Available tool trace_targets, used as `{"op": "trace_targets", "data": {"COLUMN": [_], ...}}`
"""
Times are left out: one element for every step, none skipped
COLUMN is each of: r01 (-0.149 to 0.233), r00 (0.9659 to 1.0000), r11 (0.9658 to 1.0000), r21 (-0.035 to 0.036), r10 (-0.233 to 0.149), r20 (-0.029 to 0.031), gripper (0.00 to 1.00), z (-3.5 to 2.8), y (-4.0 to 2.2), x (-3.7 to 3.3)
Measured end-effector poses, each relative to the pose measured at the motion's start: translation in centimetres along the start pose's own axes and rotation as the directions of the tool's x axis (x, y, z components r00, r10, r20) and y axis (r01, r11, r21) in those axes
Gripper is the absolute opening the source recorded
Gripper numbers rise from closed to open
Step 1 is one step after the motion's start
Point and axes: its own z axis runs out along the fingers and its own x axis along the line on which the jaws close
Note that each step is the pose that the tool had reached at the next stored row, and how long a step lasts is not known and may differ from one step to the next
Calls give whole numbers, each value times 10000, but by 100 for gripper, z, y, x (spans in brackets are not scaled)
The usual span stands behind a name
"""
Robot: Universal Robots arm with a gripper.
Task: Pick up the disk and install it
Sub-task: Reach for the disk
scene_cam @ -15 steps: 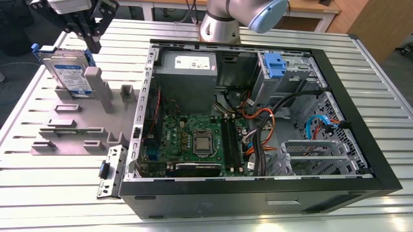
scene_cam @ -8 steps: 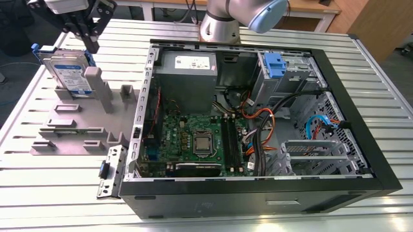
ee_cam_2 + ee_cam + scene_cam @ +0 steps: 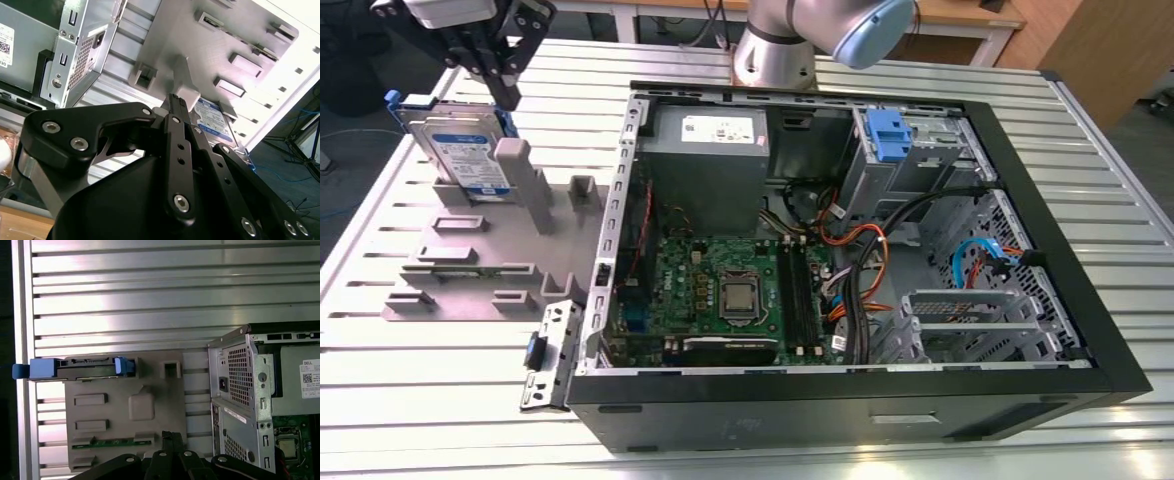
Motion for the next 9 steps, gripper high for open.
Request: {"op": "trace_targets", "data": {"r01": [0,0,0,0,-1,0,0,0,0], "r00": [10000,10000,10000,10000,10000,10000,10000,10000,10000], "r11": [10000,10000,10000,10000,10000,10000,10000,10000,10000], "r21": [0,0,-1,0,0,0,0,0,0], "r10": [0,0,0,0,1,0,0,0,0], "r20": [0,0,0,0,0,0,0,0,0], "gripper": [11,11,11,11,11,11,11,11,11], "z": [0,0,0,0,0,0,0,0,0], "y": [0,-1,-1,-1,-2,-2,-3,-3,-3], "x": [5,10,15,20,25,30,34,39,44]}}
